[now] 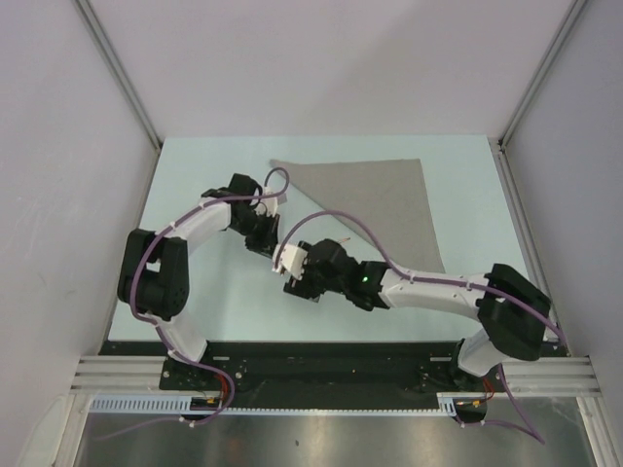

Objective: Fold the napkin, place the utensils inside, and roll it up
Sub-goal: Pass the utensil from the left arm to the right

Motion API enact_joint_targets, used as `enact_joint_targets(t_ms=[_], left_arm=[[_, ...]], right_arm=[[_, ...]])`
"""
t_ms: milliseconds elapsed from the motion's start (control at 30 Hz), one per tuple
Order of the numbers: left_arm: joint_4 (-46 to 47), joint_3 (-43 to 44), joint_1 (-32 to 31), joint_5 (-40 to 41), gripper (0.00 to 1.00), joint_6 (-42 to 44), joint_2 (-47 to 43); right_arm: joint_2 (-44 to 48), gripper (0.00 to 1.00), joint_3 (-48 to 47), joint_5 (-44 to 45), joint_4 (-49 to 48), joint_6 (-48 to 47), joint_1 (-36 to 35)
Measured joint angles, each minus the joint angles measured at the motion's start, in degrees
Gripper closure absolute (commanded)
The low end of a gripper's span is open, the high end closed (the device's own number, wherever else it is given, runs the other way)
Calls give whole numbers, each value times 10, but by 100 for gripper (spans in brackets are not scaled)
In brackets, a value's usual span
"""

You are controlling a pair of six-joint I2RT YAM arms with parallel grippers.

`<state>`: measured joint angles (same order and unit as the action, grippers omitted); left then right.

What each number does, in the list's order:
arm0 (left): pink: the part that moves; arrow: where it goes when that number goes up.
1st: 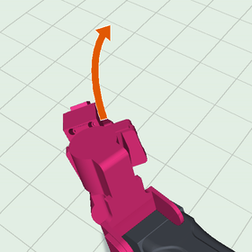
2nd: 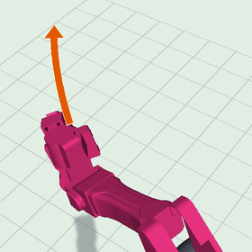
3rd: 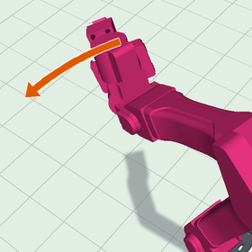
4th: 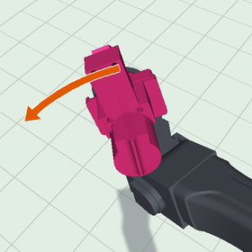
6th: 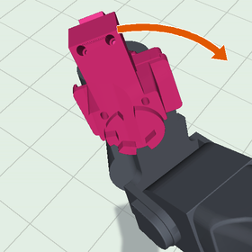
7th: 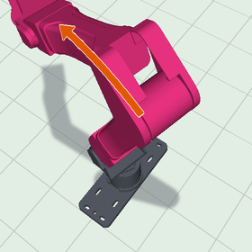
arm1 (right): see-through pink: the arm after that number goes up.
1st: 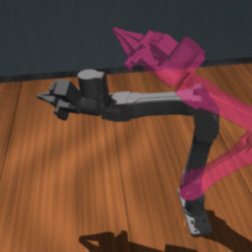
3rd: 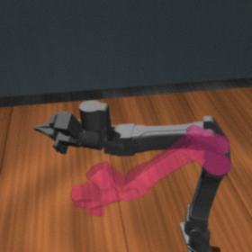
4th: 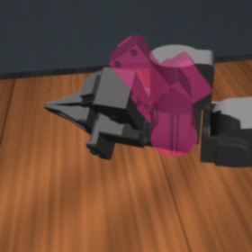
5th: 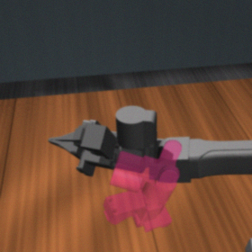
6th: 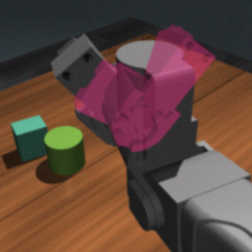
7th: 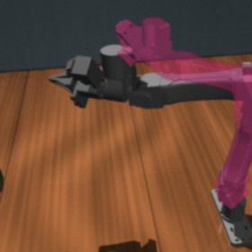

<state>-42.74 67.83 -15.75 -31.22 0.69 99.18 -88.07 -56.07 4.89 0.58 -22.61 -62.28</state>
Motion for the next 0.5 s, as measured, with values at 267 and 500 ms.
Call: enact_joint_targets(t_ms=[267,500], left_arm=[[-10,-20,-17,0,100,21,-36],[-11,-33,-23,8,100,27,-64]], right_arm=[[-94,30,0,137,22,-62,-52],[-98,30,1,229,-15,-113,-78]])
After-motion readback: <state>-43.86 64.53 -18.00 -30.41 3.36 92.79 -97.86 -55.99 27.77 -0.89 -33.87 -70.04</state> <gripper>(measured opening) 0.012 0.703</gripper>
